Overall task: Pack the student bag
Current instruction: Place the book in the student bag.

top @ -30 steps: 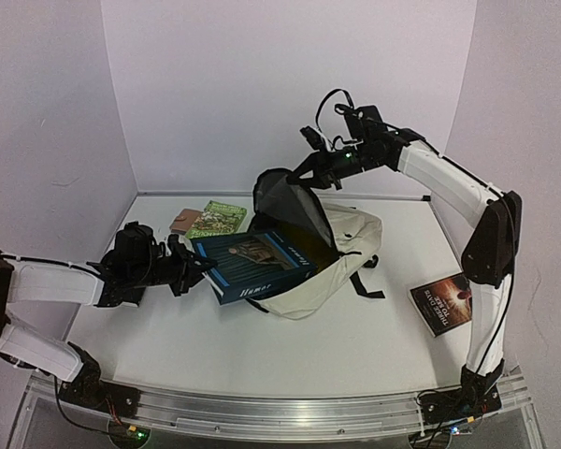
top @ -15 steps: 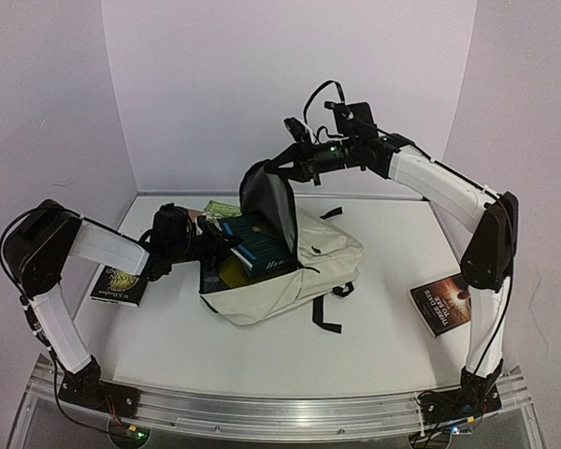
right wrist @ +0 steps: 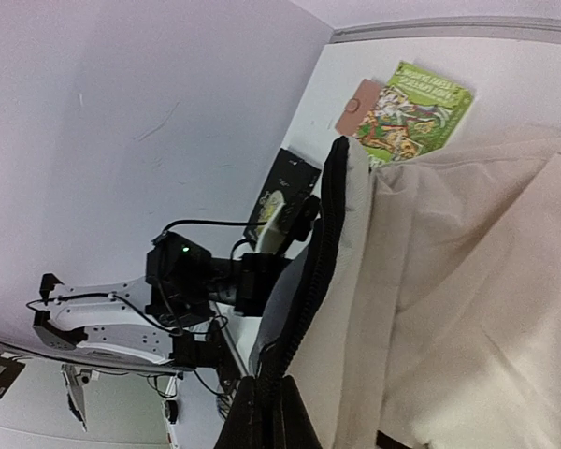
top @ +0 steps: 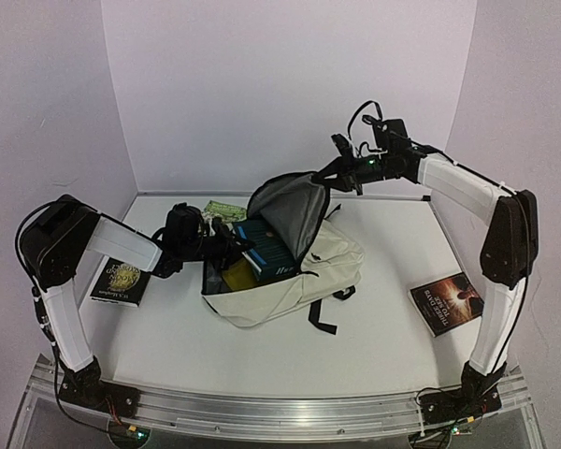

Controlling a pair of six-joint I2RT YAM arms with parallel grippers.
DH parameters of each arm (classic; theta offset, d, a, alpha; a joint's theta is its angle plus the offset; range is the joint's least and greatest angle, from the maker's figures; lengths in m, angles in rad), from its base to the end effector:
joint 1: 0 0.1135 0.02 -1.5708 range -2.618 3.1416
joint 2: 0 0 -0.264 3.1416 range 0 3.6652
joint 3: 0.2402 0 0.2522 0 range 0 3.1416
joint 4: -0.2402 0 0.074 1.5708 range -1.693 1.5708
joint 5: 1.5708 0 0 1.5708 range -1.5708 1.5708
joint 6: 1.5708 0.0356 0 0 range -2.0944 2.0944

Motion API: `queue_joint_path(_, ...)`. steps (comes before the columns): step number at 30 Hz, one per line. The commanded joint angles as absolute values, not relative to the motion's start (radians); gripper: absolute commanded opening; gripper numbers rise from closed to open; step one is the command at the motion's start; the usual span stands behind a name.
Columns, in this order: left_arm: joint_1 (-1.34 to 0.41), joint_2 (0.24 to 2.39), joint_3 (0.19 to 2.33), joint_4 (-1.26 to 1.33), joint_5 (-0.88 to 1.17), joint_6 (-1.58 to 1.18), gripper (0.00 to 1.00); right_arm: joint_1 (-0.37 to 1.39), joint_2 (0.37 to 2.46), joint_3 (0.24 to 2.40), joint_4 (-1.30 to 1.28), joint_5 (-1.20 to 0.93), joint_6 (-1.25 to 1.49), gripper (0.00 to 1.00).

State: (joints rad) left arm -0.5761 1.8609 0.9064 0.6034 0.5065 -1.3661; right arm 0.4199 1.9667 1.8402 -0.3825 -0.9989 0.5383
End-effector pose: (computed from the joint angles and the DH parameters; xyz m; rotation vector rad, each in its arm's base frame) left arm 0.3133 -0.2241 0.1651 -0.4986 2.2714 -1.6542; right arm 0.4022 0.2123 0.3402 -0.5503 2.1479 1.5938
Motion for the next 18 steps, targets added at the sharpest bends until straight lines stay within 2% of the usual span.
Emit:
queue_joint_path(1,-0.629,1.845,0.993,0.534,0.717,-1.266,0.0,0.417,1.901,1.845,-0.41,-0.954,0.454,0.0)
queue_joint_path(6,-0.64,1.975,1.064,0.599,0.738,-1.324,0.02,0.417,1.912,1.867,-0.41,-0.954,0.449,0.0)
queue_joint_path(8,-0.64,2.008,1.076,0.598,0.683,-1.345,0.11,0.417,1.907,1.862,-0.41,-0.955,0.444,0.0)
queue_joint_path(11,-0.636,2.027,1.069,0.57,0.601,-1.372,0.3,0.413,1.892,1.847,-0.444,-0.939,0.396,0.0)
queue_joint_path(14,-0.629,1.995,1.083,0.398,0.515,-1.323,0.47,0.397,1.896,1.875,-0.577,-0.854,0.246,0.0)
queue_joint_path(18,-0.627,1.957,1.163,0.137,0.444,-1.219,0.63,0.335,1.9,1.887,-0.745,-0.726,0.093,0.0)
